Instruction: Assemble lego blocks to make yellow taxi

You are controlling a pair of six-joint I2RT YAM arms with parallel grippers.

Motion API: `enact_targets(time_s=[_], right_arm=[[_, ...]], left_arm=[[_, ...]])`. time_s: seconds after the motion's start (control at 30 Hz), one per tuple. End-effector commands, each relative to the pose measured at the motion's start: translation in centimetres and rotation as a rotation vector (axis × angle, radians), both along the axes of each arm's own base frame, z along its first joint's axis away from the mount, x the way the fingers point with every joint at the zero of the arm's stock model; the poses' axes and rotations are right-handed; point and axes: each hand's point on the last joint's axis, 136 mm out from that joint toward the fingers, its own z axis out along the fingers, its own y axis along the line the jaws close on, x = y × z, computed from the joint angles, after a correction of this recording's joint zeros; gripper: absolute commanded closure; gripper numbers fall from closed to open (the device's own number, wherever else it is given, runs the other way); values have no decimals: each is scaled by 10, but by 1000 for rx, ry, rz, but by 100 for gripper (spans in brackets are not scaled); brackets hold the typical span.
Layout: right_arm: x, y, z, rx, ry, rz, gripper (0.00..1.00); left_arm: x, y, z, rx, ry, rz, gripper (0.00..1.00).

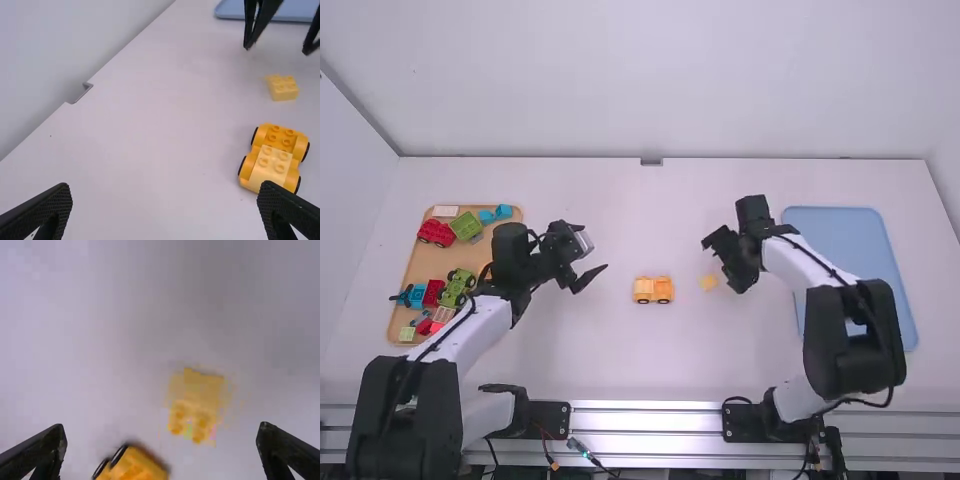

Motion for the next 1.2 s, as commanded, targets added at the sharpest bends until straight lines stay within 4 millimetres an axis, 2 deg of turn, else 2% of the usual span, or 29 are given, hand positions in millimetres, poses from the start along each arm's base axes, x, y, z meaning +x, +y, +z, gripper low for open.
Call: enact_targets(time_s=[0.0,0.07,0.13,0.2,0.33,0.4,0.43,0.53,0.77,0.8,0.97,1.1,1.17], right_arm=[[8,16,52,94,-211,238,1],[10,21,86,113,-395,415,1],[8,25,106,112,-512,525,1],[3,26,132,45,-699,712,1],[-2,17,149,-148,-878,926,1],[-2,7,154,-322,-965,1069,1],[-2,7,155,-346,-979,1096,1],[-7,13,149,-521,-1128,1406,1],[-9,30,132,-675,-1230,1745,1],[-14,35,126,-651,-1224,1777,1],[-20,48,122,-685,-1257,1891,1],[-27,50,103,-711,-1246,2062,1],[-29,51,97,-700,-1256,2111,1]], left_arm=[[-1,-3,-1,-11,6,-14,1],[-1,-3,-1,-11,7,-14,1],[-1,-3,0,-13,7,-17,1],[-1,-3,0,-12,6,-16,1],[-1,-3,0,-12,5,-16,1],[-1,-3,0,-12,5,-16,1],[-1,-3,0,-12,5,-16,1],[0,-4,3,-16,-13,-21,1],[0,-7,10,-31,-42,-47,1],[-5,-12,12,-48,-39,-79,1],[-27,-30,24,-143,-34,-239,1],[-52,-46,31,-183,-90,-422,1],[-56,-49,28,-180,-106,-462,1]])
